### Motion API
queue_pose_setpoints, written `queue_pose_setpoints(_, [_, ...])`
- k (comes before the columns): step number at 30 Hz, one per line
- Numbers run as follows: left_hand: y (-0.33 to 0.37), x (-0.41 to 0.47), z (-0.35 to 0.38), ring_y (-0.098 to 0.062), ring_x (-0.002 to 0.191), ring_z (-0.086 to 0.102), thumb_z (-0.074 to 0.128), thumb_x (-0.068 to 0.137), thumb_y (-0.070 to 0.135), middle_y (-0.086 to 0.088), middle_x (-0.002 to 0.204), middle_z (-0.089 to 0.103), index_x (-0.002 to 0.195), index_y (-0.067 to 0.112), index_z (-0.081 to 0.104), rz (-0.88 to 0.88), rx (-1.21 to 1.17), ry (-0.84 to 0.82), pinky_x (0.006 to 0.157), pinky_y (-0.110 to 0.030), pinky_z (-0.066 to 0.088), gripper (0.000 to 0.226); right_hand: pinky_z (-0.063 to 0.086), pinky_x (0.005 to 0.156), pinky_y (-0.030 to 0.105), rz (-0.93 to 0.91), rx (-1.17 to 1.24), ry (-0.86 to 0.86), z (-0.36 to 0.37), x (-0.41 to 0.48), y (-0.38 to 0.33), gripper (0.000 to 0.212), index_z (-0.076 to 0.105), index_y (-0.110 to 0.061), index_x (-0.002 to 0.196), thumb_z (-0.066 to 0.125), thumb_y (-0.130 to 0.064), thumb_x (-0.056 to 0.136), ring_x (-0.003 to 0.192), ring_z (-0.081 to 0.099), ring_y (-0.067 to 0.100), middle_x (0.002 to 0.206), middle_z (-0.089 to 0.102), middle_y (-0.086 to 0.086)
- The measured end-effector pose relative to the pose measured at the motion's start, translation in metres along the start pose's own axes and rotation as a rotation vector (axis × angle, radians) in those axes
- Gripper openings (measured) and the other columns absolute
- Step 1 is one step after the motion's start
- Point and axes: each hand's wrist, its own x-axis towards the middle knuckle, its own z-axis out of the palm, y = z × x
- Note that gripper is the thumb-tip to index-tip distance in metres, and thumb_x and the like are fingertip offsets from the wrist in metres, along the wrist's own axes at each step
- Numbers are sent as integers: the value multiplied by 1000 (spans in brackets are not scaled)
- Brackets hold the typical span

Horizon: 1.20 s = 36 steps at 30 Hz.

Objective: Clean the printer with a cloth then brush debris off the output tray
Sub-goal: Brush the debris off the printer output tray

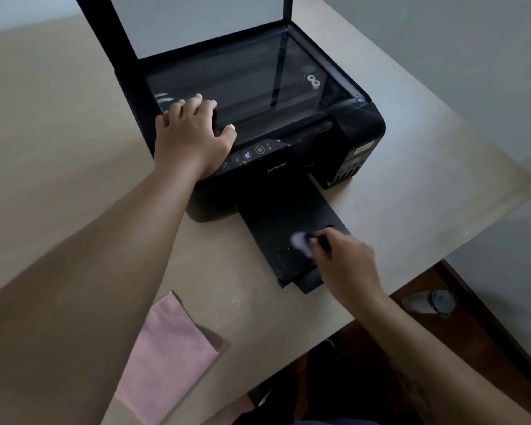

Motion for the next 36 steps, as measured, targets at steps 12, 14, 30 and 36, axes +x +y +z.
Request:
queue_pose_setpoints(12, [-1, 2, 0, -24, 146, 18, 33, 90, 57, -1, 160, 26, 146, 24, 36, 3, 10, 1, 115, -46, 13, 64, 33, 65, 33, 152, -49, -189, -1, 24, -8, 30, 41, -17, 70, 48, -32, 94, 65, 50, 26, 63, 47, -1])
queue_pose_setpoints(14, [-1, 1, 0, -24, 146, 18, 33, 90, 57, -1, 160, 26, 146, 24, 36, 2, 11, 3, 114, -46, 13, 65, 34, 63, 33, 162, -71, -182, -3, 32, -9, 30, 43, -17, 71, 49, -34, 94, 64, 51, 24, 65, 51, 0])
queue_pose_setpoints(30, [-1, 0, 1, -24, 146, 18, 34, 90, 57, -1, 160, 26, 147, 24, 36, -5, 9, -3, 114, -46, 13, 65, 44, 58, 36, 131, 125, -177, 5, 23, -20, 29, 55, -17, 76, 50, -37, 97, 64, 57, 24, 65, 60, 3])
queue_pose_setpoints(36, [-4, 0, -1, -25, 146, 19, 34, 90, 57, -2, 160, 27, 146, 24, 36, 0, 8, 5, 115, -47, 14, 65, 45, 56, 33, 92, 193, -382, -2, 13, -20, 25, 63, -13, 83, 55, -33, 96, 62, 61, 18, 68, 66, 3])
